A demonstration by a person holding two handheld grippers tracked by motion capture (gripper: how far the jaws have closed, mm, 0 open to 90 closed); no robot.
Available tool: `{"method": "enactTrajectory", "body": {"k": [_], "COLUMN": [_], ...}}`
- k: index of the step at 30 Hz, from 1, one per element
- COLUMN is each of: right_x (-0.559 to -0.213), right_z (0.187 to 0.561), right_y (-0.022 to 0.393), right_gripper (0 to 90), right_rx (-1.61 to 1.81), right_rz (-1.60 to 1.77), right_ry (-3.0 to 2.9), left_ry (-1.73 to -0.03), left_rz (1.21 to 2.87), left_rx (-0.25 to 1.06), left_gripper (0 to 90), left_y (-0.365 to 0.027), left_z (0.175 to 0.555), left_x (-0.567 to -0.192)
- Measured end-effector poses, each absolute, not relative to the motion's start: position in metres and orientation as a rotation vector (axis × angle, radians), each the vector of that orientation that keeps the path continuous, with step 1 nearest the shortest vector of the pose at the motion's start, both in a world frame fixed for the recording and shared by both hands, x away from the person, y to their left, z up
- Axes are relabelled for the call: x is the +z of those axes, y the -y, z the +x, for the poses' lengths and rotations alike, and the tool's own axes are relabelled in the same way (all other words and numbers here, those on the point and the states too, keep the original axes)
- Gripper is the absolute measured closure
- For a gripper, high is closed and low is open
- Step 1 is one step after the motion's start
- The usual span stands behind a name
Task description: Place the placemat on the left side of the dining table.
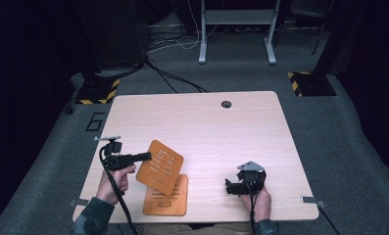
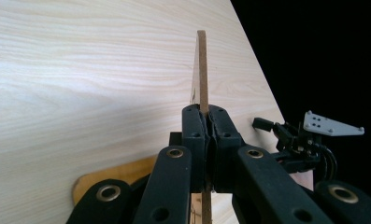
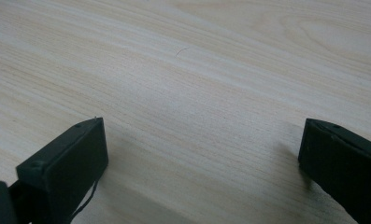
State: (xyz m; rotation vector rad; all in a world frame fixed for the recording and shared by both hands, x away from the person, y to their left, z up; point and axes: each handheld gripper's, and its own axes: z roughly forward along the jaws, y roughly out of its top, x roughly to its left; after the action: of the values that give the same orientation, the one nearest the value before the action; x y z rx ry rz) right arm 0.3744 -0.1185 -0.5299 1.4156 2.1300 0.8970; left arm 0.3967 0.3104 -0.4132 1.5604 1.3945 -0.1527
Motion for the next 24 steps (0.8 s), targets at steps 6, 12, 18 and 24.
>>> {"method": "enactTrajectory", "body": {"k": [6, 12, 18, 24], "right_x": [-0.53, -0.53, -0.53, -0.53], "right_z": [0.375, 0.374, 0.375, 0.374], "right_y": [0.119, 0.118, 0.119, 0.118], "right_gripper": [0.5, 0.5, 0.5, 0.4], "right_rx": [0.897, 0.897, 0.897, 0.897], "right_rz": [1.409, 1.416, 1.409, 1.42], "right_ry": [-2.131, -2.129, -2.131, -2.128], "left_ry": [-1.42, -1.432, -1.449, -1.466], "left_rz": [1.52, 1.497, 1.488, 1.471], "left_rx": [-0.14, -0.116, -0.096, -0.075], "left_gripper": [86.9, 86.9, 86.9, 86.9], "left_y": [-0.324, -0.334, -0.343, -0.353], "left_z": [0.399, 0.403, 0.41, 0.416], "left_x": [-0.416, -0.414, -0.409, -0.4]}}
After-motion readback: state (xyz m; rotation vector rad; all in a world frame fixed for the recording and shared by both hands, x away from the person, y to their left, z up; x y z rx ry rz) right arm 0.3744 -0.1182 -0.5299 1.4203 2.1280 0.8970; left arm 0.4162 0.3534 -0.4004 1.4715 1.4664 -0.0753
